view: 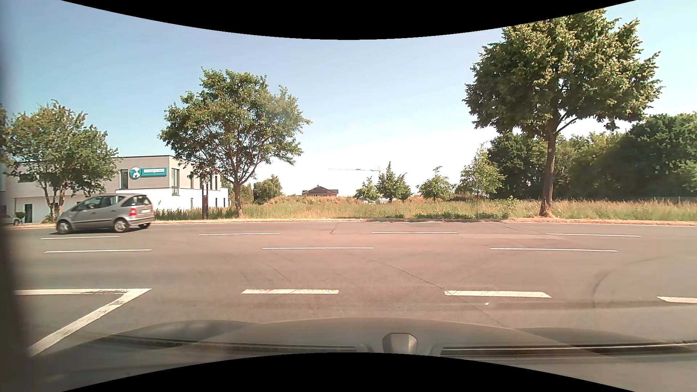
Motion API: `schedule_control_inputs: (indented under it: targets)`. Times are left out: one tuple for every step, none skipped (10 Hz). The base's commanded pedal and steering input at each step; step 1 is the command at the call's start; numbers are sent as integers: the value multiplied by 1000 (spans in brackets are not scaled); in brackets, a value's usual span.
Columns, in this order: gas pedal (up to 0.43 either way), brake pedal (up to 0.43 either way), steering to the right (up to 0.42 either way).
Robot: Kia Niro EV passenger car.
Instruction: Follow the waypoints while adhering to traffic rules and regulations
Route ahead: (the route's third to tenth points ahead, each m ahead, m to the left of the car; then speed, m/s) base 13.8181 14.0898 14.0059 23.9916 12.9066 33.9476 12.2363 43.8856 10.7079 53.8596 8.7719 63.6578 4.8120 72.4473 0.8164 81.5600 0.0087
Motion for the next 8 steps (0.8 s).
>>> schedule_control_inputs:
  targets:
    - [0, 213, 19]
    - [0, 213, 19]
    - [0, 213, 19]
    - [0, 213, 19]
    - [0, 207, 19]
    - [0, 213, 18]
    - [0, 207, 19]
    - [0, 207, 19]
